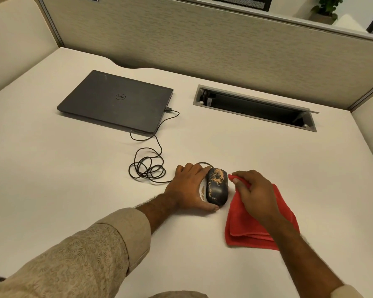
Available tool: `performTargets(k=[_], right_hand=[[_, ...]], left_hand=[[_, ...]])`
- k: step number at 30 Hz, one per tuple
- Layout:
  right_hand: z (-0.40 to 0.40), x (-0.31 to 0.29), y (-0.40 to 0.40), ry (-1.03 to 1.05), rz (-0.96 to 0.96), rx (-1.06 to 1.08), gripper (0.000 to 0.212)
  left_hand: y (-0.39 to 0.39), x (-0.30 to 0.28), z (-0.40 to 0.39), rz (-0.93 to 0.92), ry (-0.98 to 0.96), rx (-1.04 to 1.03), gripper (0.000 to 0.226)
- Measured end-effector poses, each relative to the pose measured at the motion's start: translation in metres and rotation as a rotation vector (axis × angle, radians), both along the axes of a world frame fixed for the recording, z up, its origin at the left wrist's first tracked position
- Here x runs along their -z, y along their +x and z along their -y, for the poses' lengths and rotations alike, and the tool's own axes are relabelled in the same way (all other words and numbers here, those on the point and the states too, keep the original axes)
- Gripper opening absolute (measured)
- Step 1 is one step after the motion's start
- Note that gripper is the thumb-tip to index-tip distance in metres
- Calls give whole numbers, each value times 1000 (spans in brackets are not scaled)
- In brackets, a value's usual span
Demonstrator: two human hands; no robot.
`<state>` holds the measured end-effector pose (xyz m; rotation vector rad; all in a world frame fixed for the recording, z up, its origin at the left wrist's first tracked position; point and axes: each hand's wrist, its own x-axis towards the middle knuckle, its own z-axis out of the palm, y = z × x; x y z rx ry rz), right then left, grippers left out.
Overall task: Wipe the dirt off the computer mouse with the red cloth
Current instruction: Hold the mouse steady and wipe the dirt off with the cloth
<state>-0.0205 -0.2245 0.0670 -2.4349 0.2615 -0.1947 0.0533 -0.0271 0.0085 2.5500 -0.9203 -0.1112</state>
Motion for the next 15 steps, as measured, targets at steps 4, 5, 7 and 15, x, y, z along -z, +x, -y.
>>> performTargets(k=[4, 5, 7, 15], right_hand=[[-13, 3, -2, -15, 22, -78, 16], [-16, 4, -2, -27, 13, -97, 17], [-19, 4, 0, -81, -14, -123, 18], [-16, -1, 7, -181, -16, -184, 18]], left_hand=[[-1, -2, 0, 8, 6, -3, 115], [-1, -3, 0, 11, 5, -5, 115], [-2, -4, 0, 13, 5, -6, 116], [-2, -4, 0, 0, 5, -8, 114]])
